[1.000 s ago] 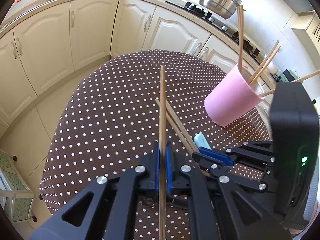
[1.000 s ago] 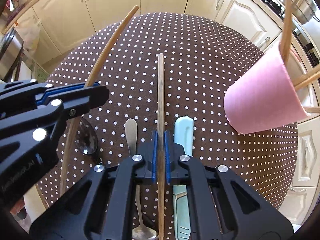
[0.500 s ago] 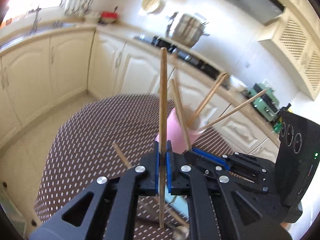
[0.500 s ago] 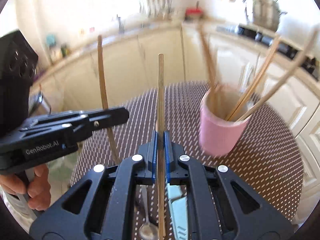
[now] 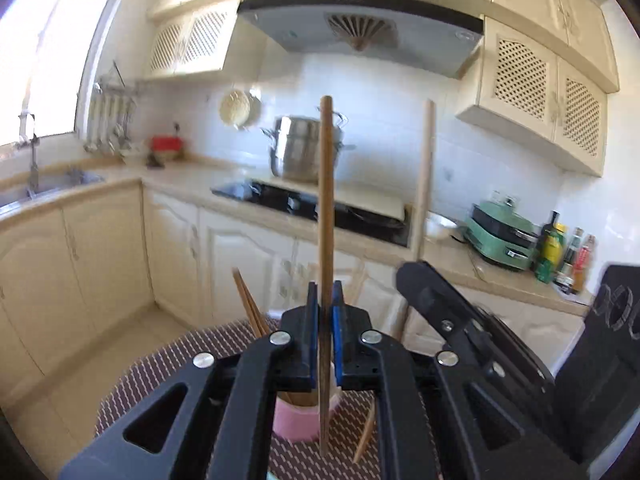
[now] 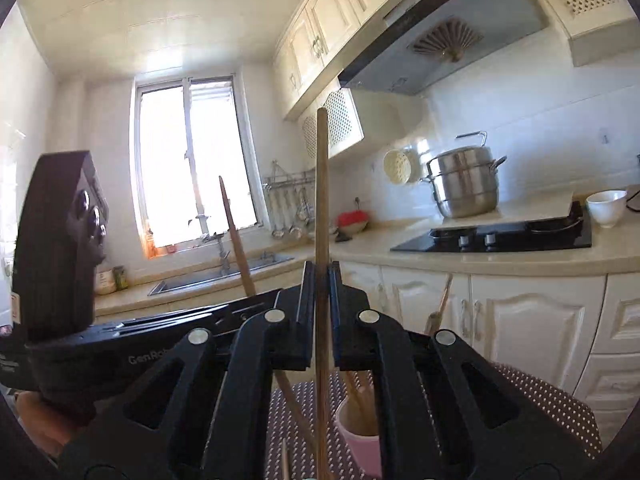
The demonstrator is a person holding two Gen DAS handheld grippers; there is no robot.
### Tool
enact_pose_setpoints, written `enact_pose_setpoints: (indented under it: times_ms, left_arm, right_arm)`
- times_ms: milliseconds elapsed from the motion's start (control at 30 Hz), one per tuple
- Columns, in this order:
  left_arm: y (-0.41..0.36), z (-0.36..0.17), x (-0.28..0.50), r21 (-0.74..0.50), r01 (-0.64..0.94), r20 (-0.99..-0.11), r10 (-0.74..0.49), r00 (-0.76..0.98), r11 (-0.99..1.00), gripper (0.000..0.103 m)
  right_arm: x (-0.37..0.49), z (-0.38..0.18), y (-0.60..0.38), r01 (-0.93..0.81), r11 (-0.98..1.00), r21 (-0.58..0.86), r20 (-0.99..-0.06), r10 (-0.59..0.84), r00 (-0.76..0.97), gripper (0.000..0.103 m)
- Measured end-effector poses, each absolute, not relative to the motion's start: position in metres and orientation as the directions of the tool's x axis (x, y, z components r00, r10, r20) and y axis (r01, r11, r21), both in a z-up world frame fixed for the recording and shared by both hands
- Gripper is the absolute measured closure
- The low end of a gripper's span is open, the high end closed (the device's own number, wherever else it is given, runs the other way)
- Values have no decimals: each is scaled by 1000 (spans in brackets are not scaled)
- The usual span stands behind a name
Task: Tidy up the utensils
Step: 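Lift both held chopsticks upright and carry them over the pink cup, then lower both chopsticks into the pink cup and open the left tool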
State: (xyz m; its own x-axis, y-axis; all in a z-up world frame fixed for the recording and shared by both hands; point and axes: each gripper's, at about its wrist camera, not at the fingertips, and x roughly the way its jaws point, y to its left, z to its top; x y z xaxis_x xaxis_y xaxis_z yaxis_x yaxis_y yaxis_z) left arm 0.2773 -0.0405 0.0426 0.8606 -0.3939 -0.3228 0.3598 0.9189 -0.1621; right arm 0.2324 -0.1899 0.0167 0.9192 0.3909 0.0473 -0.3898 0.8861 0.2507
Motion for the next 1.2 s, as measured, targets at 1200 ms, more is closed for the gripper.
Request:
enact_pose_setpoints:
  times_ms: [1200]
  left_arm:
    - [-27, 3, 313, -171, 304, -271, -342, 900, 937, 63]
  right_arm:
    - [283, -24, -179, -283, 935, 213, 68, 275, 959, 95]
